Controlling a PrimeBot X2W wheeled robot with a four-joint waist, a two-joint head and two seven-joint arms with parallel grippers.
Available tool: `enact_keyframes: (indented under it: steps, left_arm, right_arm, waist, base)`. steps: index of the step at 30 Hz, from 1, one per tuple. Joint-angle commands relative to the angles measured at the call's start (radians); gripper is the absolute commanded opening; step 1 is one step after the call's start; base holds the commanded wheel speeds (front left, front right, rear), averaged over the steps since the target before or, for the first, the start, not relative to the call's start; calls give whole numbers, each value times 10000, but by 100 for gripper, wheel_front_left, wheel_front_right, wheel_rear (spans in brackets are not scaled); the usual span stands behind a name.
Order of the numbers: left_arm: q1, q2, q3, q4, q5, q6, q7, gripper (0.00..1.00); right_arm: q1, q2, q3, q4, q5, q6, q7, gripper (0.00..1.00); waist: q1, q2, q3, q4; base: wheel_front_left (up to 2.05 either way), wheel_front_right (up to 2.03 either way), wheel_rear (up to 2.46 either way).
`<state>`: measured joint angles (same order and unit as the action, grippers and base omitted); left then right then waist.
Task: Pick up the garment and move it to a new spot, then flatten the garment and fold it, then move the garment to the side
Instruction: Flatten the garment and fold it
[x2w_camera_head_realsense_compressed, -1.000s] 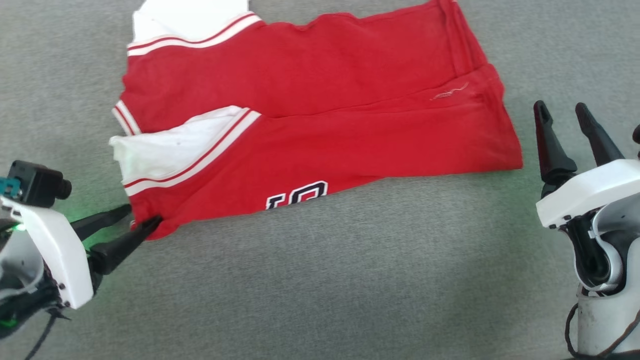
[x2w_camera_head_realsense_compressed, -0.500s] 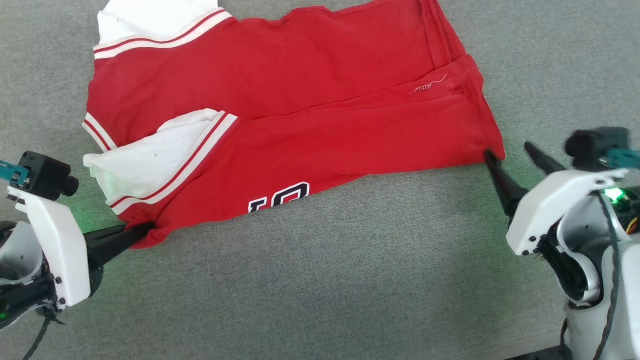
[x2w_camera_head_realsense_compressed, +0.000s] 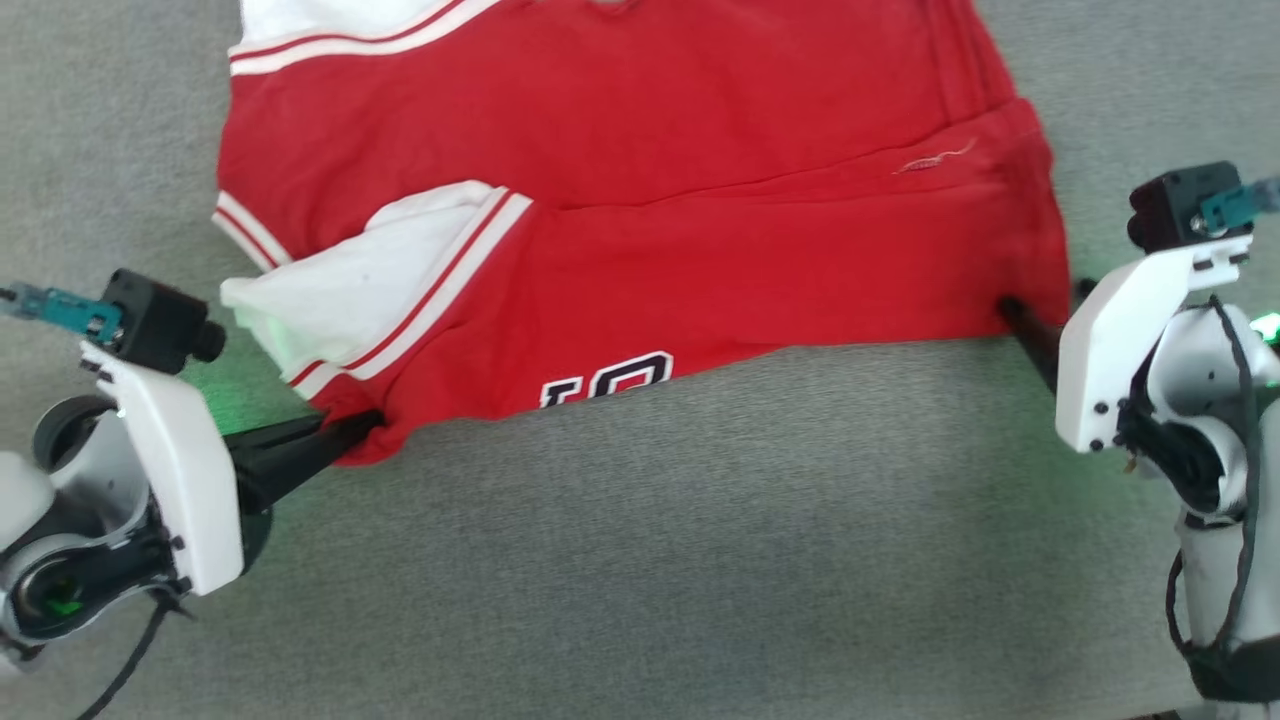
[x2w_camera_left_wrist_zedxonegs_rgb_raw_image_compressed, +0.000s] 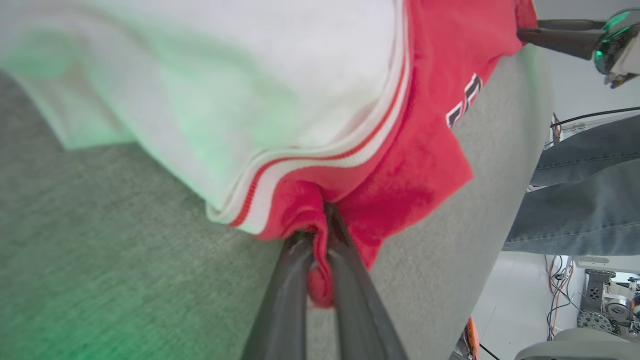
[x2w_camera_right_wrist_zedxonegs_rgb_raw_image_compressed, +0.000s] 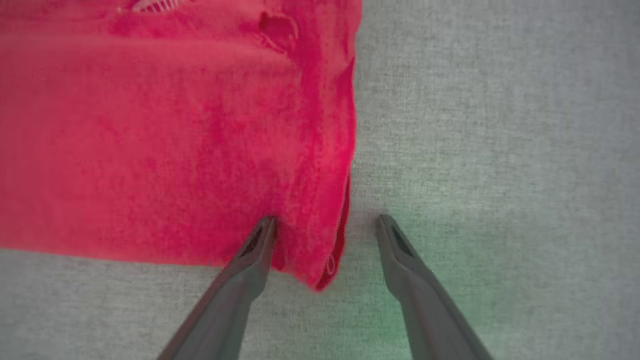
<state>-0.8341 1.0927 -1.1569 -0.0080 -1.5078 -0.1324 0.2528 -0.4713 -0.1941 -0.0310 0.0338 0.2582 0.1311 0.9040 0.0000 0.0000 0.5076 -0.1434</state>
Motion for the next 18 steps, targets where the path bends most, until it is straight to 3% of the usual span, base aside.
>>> enact_keyframes:
  steps: [1,2,3,5,13,18]
  left_arm:
    - [-40,-211,-140,47,47,36,-89,0]
    - [-40,-211,-140,47,47,36,-89,0]
    - [-97,-248,-153,50,93,36,-173,0]
    - [-170,-319,-196,96,138,39,-339,0]
    - [-129,-160,-237,-142,-23,33,-1351,0]
    - [353,362,-347,-826,-11,30,-2293,0]
  right_arm:
    - [32,44,183,346,-135,-9,130,95]
    - [32,44,183,346,-135,-9,130,95]
    - [62,91,294,513,-143,-5,150,43]
    - [93,197,460,781,-96,-5,148,0]
    - [299,-110,332,493,42,-7,-84,0]
    - [851,-228,116,-247,352,-7,-132,0]
  waist:
    - [0,0,113,159]
    - [0,0,113,159]
    - [0,0,126,202]
    - [0,0,140,258]
    - [0,0,-208,393]
    - [0,0,-558,517]
  base:
    - [0,0,0]
    - [0,0,0]
    - [0,0,0]
    - [0,0,0]
    - [0,0,0]
    - [0,0,0]
